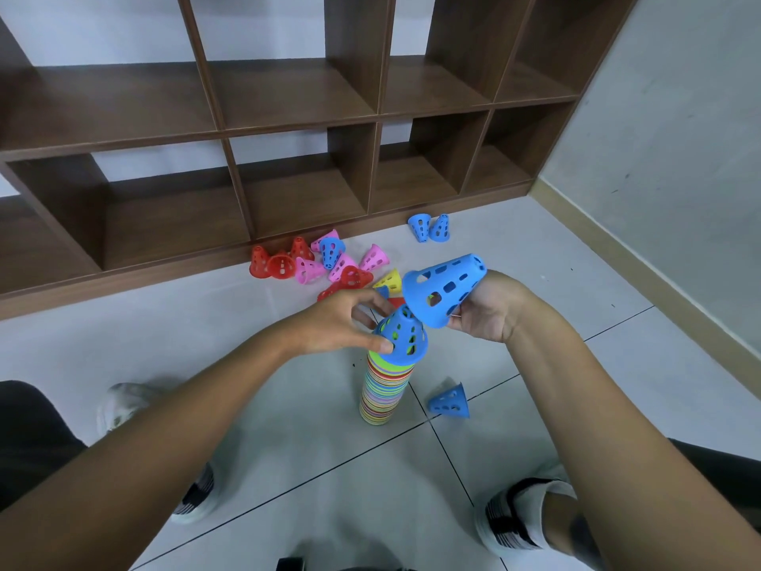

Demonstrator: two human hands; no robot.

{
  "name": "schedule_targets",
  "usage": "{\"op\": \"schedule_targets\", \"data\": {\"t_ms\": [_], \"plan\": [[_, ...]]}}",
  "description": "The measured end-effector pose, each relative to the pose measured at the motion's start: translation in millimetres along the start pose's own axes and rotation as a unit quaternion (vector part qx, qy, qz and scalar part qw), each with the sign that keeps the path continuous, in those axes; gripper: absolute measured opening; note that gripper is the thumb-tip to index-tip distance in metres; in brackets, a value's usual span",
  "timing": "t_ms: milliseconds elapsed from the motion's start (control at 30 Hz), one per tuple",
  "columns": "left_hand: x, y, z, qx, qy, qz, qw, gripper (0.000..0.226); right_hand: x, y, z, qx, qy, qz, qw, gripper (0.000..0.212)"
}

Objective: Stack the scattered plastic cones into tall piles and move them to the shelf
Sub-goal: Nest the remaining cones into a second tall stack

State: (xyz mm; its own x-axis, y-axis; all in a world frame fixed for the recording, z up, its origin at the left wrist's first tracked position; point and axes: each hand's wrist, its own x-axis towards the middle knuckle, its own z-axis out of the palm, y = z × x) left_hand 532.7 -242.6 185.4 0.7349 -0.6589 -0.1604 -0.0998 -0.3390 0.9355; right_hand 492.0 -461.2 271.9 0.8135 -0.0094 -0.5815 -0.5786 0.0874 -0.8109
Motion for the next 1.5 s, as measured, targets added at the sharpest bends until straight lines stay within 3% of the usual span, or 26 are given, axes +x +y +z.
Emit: {"op": "schedule_targets", "data": {"t_ms": [167, 300, 367, 500, 700, 833, 1000, 1233, 1367, 1500], "plan": [[1.7, -19.3, -2.4, -0.006, -0.012, -0.036, 0.999, 0.066, 11.3, 11.4, 15.7, -0.051, 0.093, -0.041, 0.994, 0.022], [-3.1, -33.1, -13.5, -0.006, 0.004, -0.063, 0.998, 0.042, 14.6, 23.3, 24.6, -0.078, 0.132, -0.070, 0.986, 0.023], [-5.2, -42.2, -19.1, -0.003, 0.028, -0.092, 0.995, 0.043, 19.4, 30.4, 25.6, -0.092, 0.153, -0.076, 0.981, 0.023], [1.3, -60.1, -28.7, 0.017, 0.084, -0.112, 0.990, 0.034, 29.9, 38.5, 21.3, -0.093, 0.132, -0.090, 0.983, 0.007], [40.9, -82.9, -33.0, 0.025, 0.138, -0.126, 0.982, 0.016, 48.8, 49.8, -5.4, -0.105, 0.089, -0.057, 0.989, 0.004], [65.5, -107.9, -32.4, 0.035, 0.170, -0.143, 0.974, 0.023, 75.9, 77.7, -38.5, -0.126, 0.148, -0.013, 0.981, 0.013], [86.8, -145.6, -25.4, 0.046, 0.206, -0.173, 0.962, 0.034, 114.9, 138.0, -82.3, -0.197, 0.225, 0.071, 0.952, 0.007], [121.1, -180.9, -33.0, -0.053, 0.210, -0.209, 0.954, 0.085, 139.2, 180.0, -102.9, -0.263, 0.177, 0.163, 0.934, 0.012], [134.3, -165.2, -31.6, -0.088, 0.221, -0.245, 0.940, 0.070, 151.6, 191.6, -100.9, -0.318, 0.109, 0.163, 0.927, 0.020], [145.8, -164.1, -31.3, -0.103, 0.216, -0.288, 0.927, 0.056, 162.4, 186.9, -101.0, -0.270, 0.108, 0.174, 0.941, 0.031]]}}
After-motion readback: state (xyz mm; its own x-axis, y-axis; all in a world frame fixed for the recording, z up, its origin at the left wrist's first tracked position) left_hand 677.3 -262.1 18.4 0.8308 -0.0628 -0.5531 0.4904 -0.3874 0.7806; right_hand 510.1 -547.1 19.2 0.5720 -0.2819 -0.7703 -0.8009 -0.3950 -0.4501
